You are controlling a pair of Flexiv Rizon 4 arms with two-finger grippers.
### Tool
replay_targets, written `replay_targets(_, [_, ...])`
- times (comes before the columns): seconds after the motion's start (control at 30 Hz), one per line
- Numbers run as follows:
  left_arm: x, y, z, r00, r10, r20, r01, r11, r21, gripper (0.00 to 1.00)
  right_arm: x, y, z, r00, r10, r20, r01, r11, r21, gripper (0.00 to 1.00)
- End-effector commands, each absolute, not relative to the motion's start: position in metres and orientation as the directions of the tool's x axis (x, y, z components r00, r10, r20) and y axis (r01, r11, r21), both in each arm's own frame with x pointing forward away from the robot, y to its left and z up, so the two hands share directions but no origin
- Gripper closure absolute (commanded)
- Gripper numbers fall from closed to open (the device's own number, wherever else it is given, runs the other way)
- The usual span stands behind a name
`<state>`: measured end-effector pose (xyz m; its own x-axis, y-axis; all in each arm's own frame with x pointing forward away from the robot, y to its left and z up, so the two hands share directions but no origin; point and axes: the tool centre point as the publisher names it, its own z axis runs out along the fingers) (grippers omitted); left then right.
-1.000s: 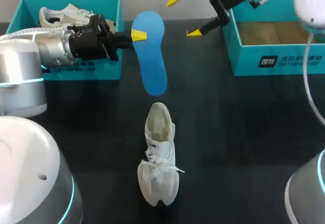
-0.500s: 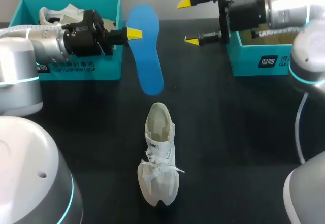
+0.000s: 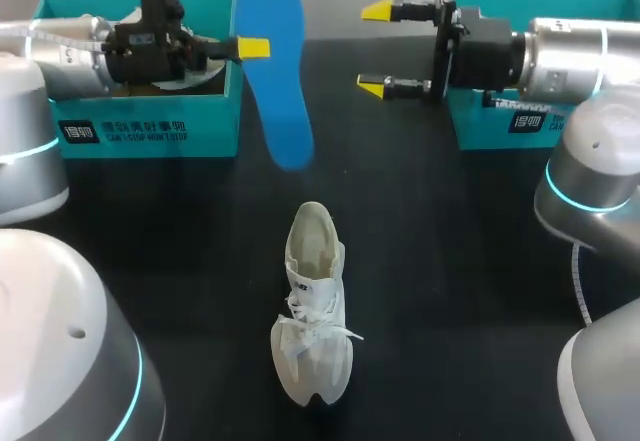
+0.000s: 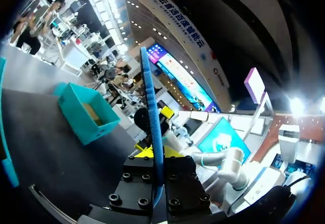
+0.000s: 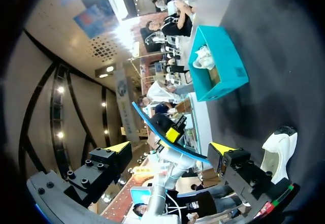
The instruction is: Take the shoe out of the shoebox, open the shoe tongue, remove and reinsert the insole, then place the shoe into the shoebox
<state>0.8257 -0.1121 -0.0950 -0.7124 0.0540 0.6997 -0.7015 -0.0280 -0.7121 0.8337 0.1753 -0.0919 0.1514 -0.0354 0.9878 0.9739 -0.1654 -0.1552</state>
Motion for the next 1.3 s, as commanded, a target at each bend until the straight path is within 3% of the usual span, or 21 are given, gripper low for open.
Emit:
replay_targets(0.03, [0.8214,-0.1044,-0.0846,-0.925,0.025,0.380,-0.380,0.018,-0.925,1.00,0.8326,0.1772,-0.0933,0.153,-0.050,0.987,0.973,-0.165,-0.159,0.00])
replay_targets(0.27, [0.8189,-0.1049,-0.0827,-1.000,0.021,0.000,0.003,0.129,-0.992,1.00,0.8338,0.1781,-0.0917,0.170,-0.060,0.984,0.973,-0.147,-0.178,0.00])
replay_targets(0.7, [0.8189,-0.1049,-0.0827,-1.000,0.021,0.000,0.003,0.129,-0.992,1.00,0.8338,0.1781,-0.0917,0.170,-0.060,0.984,0.973,-0.147,-0.178,0.00])
replay_targets(0.77, [0.8160,-0.1074,-0.0838,-0.994,0.062,-0.085,0.092,0.128,-0.988,1.00,0.8338,0.1781,-0.0917,0.170,-0.060,0.984,0.973,-0.147,-0.178,0.00])
replay_targets(0.97, [0.8210,-0.1059,-0.0808,-0.897,0.114,-0.427,0.436,0.070,-0.897,1.00,0.8338,0.1781,-0.0917,0.170,-0.060,0.984,0.973,-0.147,-0.178,0.00])
replay_targets(1.2, [0.8248,-0.1056,-0.0875,-0.726,0.099,-0.681,0.686,0.025,-0.727,1.00,0.8338,0.1781,-0.0917,0.170,-0.060,0.984,0.973,-0.147,-0.178,0.00])
replay_targets(1.3, [0.8254,-0.1044,-0.0873,-0.710,0.104,-0.697,0.702,0.021,-0.712,1.00,0.8338,0.1781,-0.0917,0.170,-0.060,0.984,0.973,-0.147,-0.178,0.00])
